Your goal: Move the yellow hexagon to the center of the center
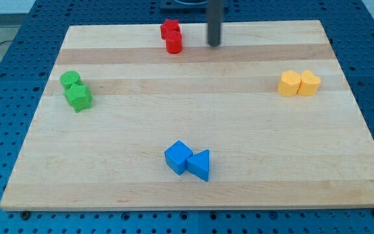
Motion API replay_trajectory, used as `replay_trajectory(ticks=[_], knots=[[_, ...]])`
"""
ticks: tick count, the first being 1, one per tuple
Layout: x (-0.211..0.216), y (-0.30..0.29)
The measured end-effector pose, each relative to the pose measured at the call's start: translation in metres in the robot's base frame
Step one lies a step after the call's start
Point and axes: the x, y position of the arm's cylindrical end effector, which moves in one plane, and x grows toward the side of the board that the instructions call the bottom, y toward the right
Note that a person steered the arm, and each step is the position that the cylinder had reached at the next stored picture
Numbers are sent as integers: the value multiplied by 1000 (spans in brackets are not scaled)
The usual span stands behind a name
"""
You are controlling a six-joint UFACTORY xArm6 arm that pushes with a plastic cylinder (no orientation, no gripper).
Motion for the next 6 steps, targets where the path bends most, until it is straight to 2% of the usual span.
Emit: replay_trajectory(ticks=[1, 2, 3, 4, 6], knots=[[3, 102], [35, 189], [95, 232], [125, 219], [127, 90]])
